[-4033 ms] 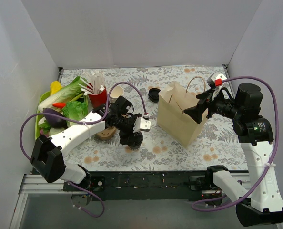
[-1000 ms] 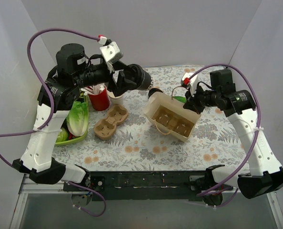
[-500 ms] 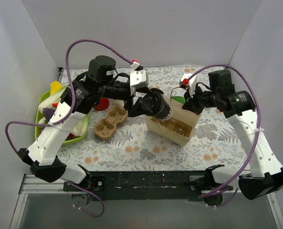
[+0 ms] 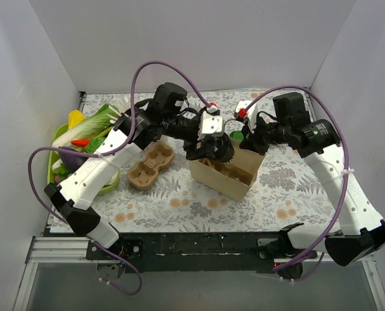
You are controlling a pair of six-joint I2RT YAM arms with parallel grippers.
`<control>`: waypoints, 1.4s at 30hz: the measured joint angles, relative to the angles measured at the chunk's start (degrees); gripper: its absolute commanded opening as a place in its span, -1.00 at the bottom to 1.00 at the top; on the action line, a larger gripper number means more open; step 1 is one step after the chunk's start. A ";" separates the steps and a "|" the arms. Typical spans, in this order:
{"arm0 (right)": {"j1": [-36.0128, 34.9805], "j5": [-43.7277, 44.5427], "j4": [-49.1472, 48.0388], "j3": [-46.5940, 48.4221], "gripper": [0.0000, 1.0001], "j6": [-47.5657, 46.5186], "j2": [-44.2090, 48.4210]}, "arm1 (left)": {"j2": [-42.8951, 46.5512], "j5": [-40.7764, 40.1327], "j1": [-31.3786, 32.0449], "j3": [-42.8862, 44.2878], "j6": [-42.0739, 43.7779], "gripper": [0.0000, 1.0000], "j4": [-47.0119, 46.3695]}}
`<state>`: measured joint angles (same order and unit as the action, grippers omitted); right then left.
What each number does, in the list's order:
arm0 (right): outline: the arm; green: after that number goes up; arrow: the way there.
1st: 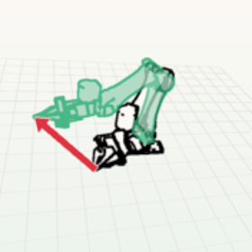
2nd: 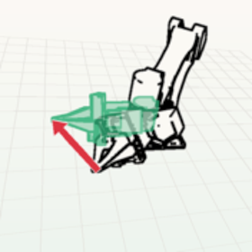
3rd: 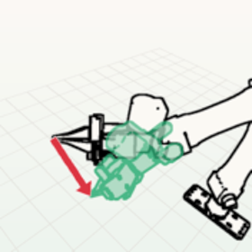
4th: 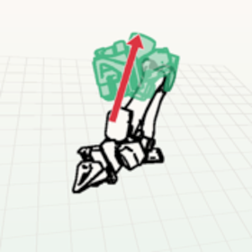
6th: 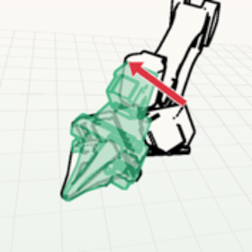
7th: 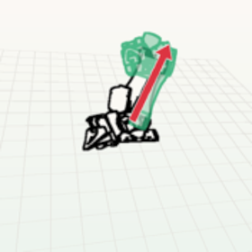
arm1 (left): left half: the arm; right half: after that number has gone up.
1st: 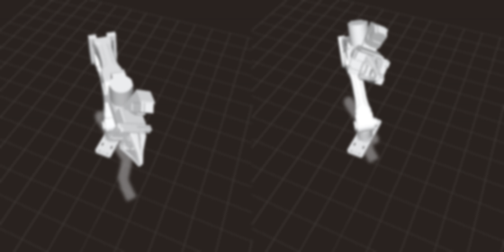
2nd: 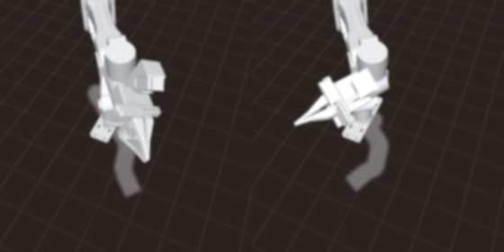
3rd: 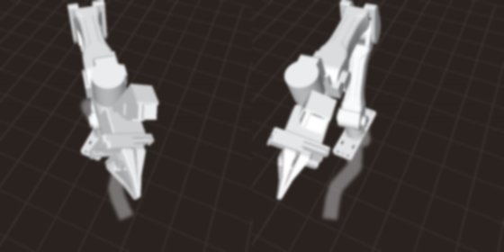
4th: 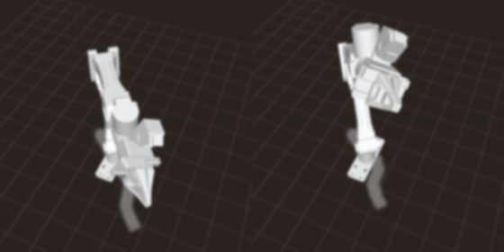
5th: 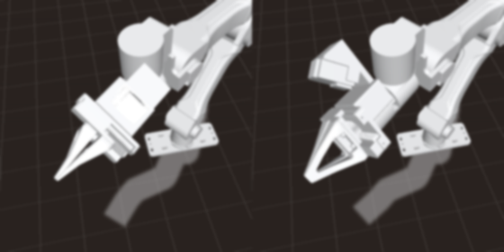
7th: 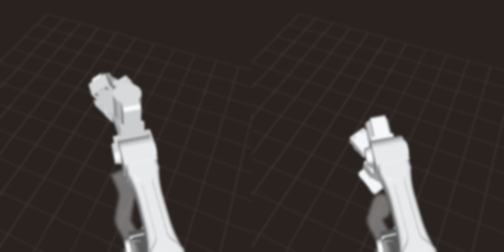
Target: Pack the takeout coffee
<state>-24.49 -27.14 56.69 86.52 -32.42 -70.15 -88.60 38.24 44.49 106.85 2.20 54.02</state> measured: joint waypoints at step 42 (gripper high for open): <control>-12.76 12.46 -12.11 -9.70 -0.97 8.11 5.25 | 10.91 -26.67 15.28 -34.91 24.94 -1.00 -14.45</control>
<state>-37.26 -14.68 44.58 76.82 -24.32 -64.90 -77.69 11.57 59.77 71.94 27.14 39.57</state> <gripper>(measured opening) 0.033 0.737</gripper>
